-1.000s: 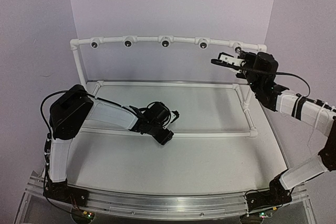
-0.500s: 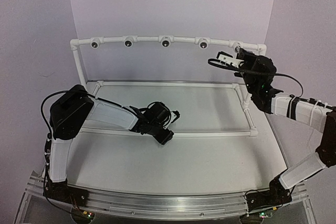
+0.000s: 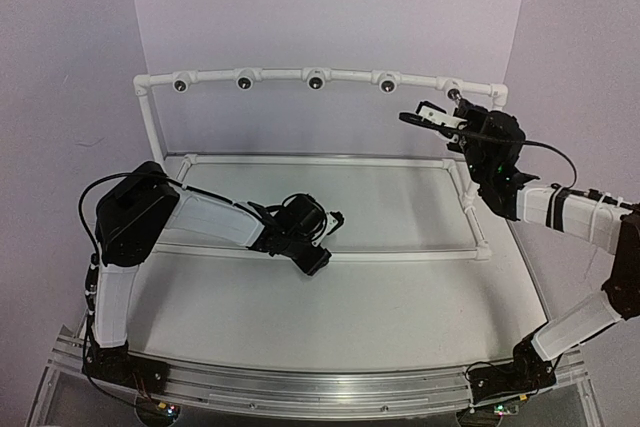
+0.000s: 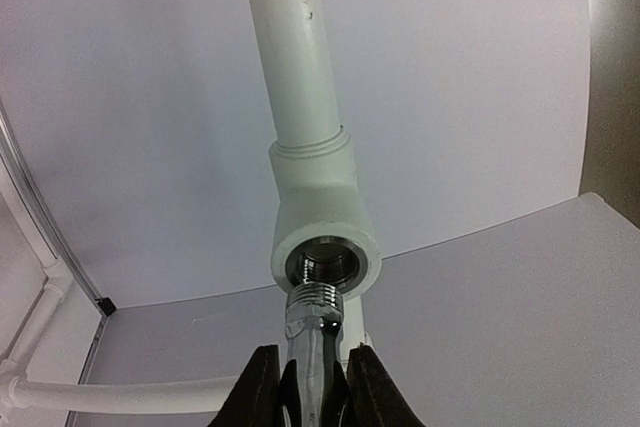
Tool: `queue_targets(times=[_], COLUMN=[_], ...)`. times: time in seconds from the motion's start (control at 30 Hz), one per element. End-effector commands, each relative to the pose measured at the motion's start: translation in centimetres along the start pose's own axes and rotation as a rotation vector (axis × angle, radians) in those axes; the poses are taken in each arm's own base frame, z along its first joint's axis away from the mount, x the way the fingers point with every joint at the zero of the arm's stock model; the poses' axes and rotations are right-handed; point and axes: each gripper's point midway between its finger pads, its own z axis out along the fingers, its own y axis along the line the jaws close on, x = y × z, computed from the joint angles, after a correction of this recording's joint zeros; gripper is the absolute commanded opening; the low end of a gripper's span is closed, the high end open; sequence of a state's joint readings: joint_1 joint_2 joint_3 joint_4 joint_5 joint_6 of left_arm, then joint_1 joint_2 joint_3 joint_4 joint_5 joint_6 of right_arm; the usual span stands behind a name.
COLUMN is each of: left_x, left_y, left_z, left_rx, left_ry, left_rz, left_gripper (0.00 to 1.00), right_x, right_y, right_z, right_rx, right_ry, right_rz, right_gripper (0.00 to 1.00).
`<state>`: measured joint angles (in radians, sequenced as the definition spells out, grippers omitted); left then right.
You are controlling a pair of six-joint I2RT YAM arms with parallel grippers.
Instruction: Install the water faucets
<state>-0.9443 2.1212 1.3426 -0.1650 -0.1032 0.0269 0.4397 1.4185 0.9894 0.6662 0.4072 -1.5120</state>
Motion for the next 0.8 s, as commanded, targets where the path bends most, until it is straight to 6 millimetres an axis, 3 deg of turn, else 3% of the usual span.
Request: queue_targets(times=[0.0, 0.33, 0.63, 0.77], left_x=[13.6, 13.8, 14.4, 14.5], left_y=[-1.9, -2.1, -2.2, -2.2], left_z=[2.6, 2.6, 2.5, 2.4], left_rx=[0.035, 0.043, 0.044, 0.045], left_ry=[0.417, 0.417, 0.424, 0.426], left_rz=[-0.065, -0.070, -0.077, -0.080], left_gripper=[0.00, 0.00, 0.00, 0.00], right_x=[-0.8, -2.4, -1.4, -0.7], right_y=[-4.0, -4.2, -3.3, -4.0], right_z=[0.1, 0.8, 0.9, 0.6], right_rx=[0.104, 0.115, 0.115, 0.128], right_ry=[-0.005, 0.006, 0.049, 0.055], right_rz=[0.102, 0.122, 0.122, 0.142], right_gripper=[0.00, 0.00, 0.00, 0.00])
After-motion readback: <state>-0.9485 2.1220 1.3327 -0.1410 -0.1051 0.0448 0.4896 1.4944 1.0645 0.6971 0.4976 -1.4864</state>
